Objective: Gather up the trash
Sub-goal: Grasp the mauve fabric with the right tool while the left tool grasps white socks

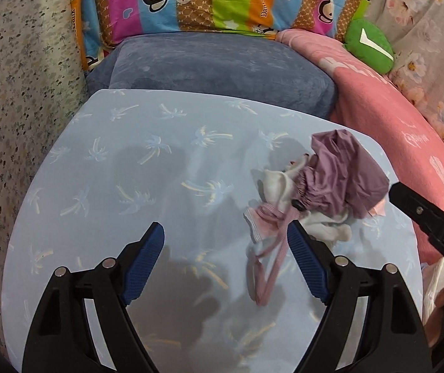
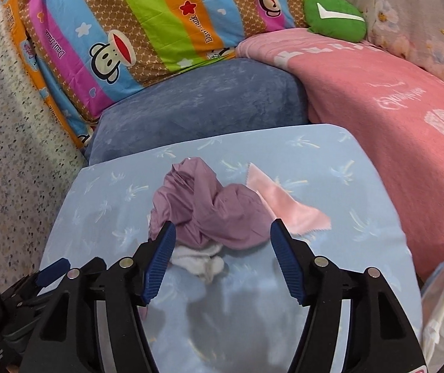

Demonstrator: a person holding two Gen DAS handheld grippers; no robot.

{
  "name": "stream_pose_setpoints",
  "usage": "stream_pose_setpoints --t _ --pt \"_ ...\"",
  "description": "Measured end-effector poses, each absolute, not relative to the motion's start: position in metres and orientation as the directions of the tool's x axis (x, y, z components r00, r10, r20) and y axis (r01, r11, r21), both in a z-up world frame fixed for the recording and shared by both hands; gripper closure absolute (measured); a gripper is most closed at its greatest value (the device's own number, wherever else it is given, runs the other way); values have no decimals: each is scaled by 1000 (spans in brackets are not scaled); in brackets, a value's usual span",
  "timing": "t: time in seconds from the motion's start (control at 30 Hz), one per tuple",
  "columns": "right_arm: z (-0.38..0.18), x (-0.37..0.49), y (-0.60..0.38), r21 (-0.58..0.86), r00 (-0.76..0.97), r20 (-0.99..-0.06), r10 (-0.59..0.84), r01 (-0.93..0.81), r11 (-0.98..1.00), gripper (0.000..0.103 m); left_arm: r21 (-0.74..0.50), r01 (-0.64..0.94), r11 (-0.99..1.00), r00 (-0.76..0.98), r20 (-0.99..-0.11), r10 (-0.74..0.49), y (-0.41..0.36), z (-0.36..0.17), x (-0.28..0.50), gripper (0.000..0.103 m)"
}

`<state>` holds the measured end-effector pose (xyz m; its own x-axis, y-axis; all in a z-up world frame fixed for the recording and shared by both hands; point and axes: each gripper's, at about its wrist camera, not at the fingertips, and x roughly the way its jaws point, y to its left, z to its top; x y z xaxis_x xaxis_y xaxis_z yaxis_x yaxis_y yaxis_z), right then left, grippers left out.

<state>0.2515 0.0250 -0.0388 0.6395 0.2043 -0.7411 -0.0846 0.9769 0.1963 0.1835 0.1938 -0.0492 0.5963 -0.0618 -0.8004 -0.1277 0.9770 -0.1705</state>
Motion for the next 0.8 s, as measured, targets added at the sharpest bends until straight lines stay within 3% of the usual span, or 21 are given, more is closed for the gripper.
stream_pose_setpoints --t 0.27,0.4,0.47,0.73,0.8 --pt "-70 281 34 184 606 -774 182 -60 981 42 -180 -128 975 586 -807 -72 197 -57 196 25" --pt "-79 281 31 206 586 -785 199 -56 977 81 -188 -127 974 577 -812 -81 196 -62 199 25" --pt "-81 276 27 220 582 -786 208 -52 974 94 -192 -125 973 574 -814 -87 195 -63 199 25" --pt "-60 214 -12 278 623 -745 237 -34 960 98 -203 -97 974 572 -812 -113 186 -64 198 25" --pt "-54 195 -26 284 637 -737 226 -12 959 98 -207 -92 974 570 -813 -118 182 -65 199 19"
